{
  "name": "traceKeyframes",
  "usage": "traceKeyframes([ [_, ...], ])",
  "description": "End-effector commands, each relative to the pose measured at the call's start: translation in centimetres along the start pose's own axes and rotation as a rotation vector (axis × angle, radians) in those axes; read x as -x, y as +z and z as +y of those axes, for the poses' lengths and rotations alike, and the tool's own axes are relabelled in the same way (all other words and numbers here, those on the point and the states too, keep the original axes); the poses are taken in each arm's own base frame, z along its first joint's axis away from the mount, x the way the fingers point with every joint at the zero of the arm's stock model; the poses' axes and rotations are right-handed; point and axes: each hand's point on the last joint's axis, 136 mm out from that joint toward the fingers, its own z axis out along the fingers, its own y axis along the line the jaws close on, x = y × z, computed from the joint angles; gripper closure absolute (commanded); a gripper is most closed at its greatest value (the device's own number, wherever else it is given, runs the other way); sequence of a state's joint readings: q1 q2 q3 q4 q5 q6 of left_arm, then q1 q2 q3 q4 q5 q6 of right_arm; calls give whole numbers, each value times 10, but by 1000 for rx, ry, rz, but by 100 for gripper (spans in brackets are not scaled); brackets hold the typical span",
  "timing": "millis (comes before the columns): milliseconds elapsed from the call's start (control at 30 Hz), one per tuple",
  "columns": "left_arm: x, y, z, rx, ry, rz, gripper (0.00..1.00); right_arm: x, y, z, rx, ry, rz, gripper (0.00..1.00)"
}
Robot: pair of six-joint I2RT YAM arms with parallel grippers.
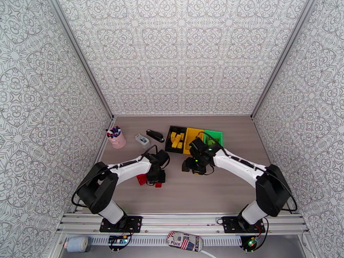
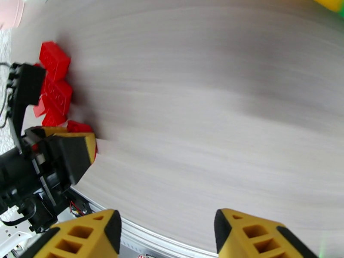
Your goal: Sort the legos into containers by color
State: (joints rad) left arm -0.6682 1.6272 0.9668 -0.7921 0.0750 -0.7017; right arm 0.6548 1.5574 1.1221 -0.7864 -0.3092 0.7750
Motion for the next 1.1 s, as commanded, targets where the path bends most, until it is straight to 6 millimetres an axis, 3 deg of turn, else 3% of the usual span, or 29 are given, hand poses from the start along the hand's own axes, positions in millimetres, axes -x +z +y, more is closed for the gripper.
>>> traceKeyframes([
  [0,22,-23,-45,-156,48,-52,68,8,-11,-18,1,58,-47,38],
  [333,95,-77,-128,-426,58,-148,68,26,-38,-43,77,177,-119,39],
  [567,160,-84,-173,-525,18,-178,68,24,-55,-52,91,213,-158,39],
  [700,191,-80,-187,-542,-10,-185,54,19,-60,-57,93,229,-171,39],
  [767,200,-80,-192,-552,-17,-187,42,17,-62,-59,95,236,-177,39],
  [900,206,-94,-195,-563,-1,-215,31,13,-65,-62,94,241,-185,38],
  [1067,192,-114,-180,-523,25,-261,29,14,-66,-59,108,226,-189,36],
])
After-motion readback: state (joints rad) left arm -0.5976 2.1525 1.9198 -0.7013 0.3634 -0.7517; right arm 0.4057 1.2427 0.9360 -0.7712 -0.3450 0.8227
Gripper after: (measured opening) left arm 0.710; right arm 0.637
